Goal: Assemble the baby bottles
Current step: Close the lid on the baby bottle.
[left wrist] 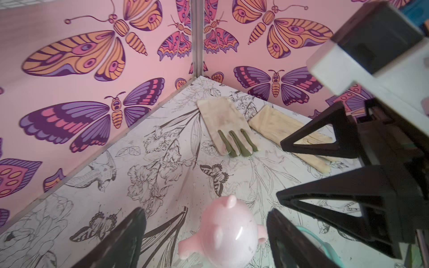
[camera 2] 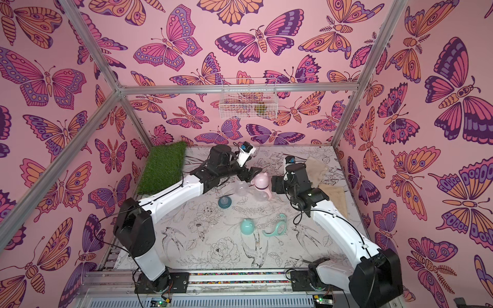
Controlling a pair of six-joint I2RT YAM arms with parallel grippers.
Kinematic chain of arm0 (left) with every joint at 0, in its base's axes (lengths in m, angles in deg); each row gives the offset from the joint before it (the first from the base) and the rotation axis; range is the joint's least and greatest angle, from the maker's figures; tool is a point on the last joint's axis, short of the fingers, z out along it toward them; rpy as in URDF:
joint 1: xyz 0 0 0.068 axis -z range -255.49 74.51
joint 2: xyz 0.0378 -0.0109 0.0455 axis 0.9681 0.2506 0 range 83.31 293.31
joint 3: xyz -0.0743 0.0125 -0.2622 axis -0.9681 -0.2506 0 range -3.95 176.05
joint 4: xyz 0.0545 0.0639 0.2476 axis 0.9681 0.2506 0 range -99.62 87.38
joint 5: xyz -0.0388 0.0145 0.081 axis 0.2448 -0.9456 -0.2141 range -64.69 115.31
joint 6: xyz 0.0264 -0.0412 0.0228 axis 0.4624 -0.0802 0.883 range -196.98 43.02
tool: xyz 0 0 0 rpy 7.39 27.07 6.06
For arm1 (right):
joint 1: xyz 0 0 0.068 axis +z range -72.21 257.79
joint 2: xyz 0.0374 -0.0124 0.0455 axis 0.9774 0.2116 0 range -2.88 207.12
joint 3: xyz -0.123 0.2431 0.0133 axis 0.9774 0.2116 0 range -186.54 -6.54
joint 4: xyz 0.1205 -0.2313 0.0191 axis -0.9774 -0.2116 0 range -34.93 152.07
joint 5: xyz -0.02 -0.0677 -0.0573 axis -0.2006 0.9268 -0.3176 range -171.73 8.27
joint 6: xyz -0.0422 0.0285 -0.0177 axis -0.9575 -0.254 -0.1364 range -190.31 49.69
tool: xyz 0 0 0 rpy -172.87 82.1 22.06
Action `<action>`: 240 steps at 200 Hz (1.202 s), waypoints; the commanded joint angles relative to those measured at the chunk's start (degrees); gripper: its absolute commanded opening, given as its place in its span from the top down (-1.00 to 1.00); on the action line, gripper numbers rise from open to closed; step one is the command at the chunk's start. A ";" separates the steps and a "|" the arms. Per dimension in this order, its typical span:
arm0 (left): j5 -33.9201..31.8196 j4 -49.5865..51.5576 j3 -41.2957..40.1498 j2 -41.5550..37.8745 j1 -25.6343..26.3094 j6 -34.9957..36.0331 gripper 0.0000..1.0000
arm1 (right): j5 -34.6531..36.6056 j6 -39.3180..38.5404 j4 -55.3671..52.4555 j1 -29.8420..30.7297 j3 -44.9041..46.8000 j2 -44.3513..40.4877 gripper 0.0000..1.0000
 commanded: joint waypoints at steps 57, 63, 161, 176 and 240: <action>-12.68 -8.46 -5.83 0.72 1.03 -11.23 -0.55 | -7.58 -0.28 6.86 -0.24 -8.16 10.35 -0.42; -13.54 -8.39 -5.86 0.90 1.30 -11.42 -0.54 | -7.48 -0.25 7.29 -0.29 -7.87 10.53 -0.42; -23.61 -5.94 -4.37 4.16 5.59 -14.07 -0.50 | -6.48 -1.07 9.30 -0.11 -5.39 11.66 -0.38; -24.91 -5.71 -4.44 4.41 6.26 -13.69 -0.50 | -6.06 -0.89 9.70 0.15 -4.32 11.72 -0.37; -27.78 -5.32 -5.55 5.61 7.92 -13.86 -0.49 | -3.61 -1.11 9.35 1.29 -1.15 11.94 -0.36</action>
